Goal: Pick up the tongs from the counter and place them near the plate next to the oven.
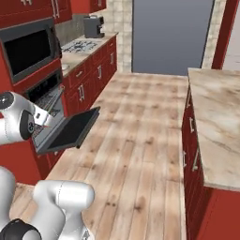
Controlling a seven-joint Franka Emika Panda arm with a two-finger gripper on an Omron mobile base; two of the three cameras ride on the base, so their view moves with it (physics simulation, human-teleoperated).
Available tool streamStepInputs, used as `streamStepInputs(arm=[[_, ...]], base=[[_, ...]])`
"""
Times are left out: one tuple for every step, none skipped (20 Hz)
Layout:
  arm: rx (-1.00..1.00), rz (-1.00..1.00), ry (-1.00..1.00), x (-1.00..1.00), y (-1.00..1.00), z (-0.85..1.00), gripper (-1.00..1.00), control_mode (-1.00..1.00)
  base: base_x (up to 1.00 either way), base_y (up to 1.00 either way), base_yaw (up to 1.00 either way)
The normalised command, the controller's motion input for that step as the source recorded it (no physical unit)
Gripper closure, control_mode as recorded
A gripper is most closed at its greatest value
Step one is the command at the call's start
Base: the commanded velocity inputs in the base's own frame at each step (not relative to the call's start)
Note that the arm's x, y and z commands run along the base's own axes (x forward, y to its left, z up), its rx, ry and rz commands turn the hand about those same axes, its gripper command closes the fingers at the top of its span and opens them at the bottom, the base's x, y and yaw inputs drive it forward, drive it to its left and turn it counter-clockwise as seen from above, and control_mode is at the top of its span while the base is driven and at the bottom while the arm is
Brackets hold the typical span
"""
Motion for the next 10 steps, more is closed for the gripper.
streamStepInputs(arm=[[0.00, 0.00, 0.00, 0.00, 0.00, 0.00, 1.00, 1.00], [0.00, 0.00, 0.00, 0.00, 0.00, 0.00, 1.00, 1.00], [0.00, 0.00, 0.00, 0.00, 0.00, 0.00, 1.00, 1.00], [0.00, 0.00, 0.00, 0.00, 0.00, 0.00, 1.00, 1.00], [0.00, 0.00, 0.00, 0.00, 0.00, 0.00, 1.00, 1.00], [0.00, 0.00, 0.00, 0.00, 0.00, 0.00, 1.00, 1.00], [0.00, 0.00, 0.00, 0.00, 0.00, 0.00, 1.00, 1.00], [0.00, 0.00, 0.00, 0.00, 0.00, 0.00, 1.00, 1.00], [0.00, 0.00, 0.00, 0.00, 0.00, 0.00, 1.00, 1.00], [0.00, 0.00, 0.00, 0.00, 0.00, 0.00, 1.00, 1.00]], base=[[0.84, -0.49, -0.43], [0.77, -0.99, -0.31], [0.60, -1.00, -0.19], [0.54, -1.00, -0.14], [0.84, -0.64, -0.21], [1.00, -0.15, -0.26], [1.00, 0.00, -0.25], [1.00, 0.00, -0.27], [1.00, 0.00, -0.29], [1.00, 0.00, -0.31]])
